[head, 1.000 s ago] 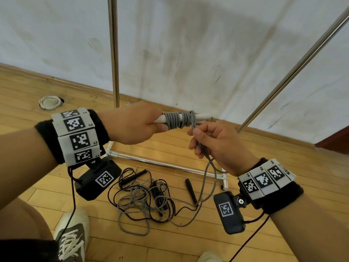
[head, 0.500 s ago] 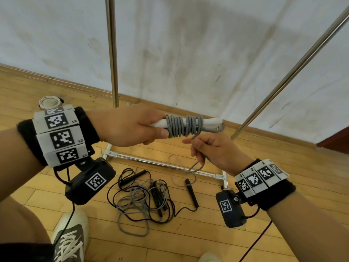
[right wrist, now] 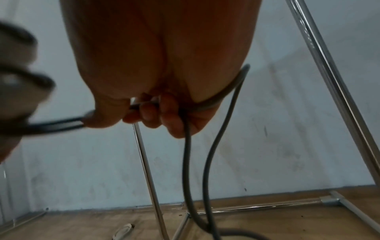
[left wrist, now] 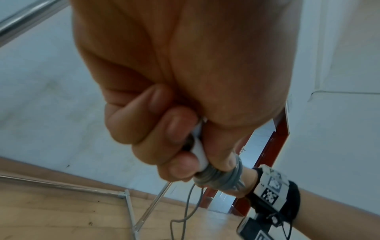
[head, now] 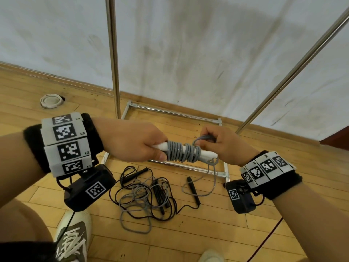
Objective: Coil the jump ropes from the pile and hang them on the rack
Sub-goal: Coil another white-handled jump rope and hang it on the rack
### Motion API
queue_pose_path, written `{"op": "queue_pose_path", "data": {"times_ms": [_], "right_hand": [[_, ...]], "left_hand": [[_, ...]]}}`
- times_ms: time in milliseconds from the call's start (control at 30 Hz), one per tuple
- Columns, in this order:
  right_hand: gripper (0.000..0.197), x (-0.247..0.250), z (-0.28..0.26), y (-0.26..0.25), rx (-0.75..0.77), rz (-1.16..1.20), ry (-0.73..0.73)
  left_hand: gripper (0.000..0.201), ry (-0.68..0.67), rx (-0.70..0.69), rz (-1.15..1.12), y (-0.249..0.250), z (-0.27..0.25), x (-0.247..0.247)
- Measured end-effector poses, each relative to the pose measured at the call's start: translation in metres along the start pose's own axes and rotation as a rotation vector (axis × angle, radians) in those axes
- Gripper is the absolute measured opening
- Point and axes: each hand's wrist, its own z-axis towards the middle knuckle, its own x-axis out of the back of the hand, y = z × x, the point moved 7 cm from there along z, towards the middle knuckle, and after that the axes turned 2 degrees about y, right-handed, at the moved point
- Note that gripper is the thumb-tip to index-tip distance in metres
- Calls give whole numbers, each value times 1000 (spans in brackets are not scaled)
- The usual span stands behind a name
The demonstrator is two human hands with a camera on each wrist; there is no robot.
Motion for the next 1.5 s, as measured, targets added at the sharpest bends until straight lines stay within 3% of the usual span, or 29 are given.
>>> {"op": "queue_pose_path", "data": {"times_ms": [200,500,733,933,1100,1200,1300,1500], "right_hand": [[11,10,1,-10,-11,132,78],[24,4,-3,-25,-74,639,-23],[19,-4,-6,-25,-60,707,35],[23,-8,-8,-24,-19,464,50],[55,-16,-7,-20,-21,317,19],[49,-15,-7,-21,17,278,12],[28,-18,-5,-24,88,231,-35],[41,-4,-2,-1,54,199,46]], "left_hand": [[23,17,145,140,-24,10,-2],[27,229,267,281,-38,17,25],[27,445,122,69,-28,8,43],[24,390,45,-119,-22,3,38],[25,357,-17,-188,-10,-2,38],[23,321,-11,-199,-8,-4,36],[22,277,-26,-222,-5,-6,35],[20,167,-41,-219,-2,-4,21]]}}
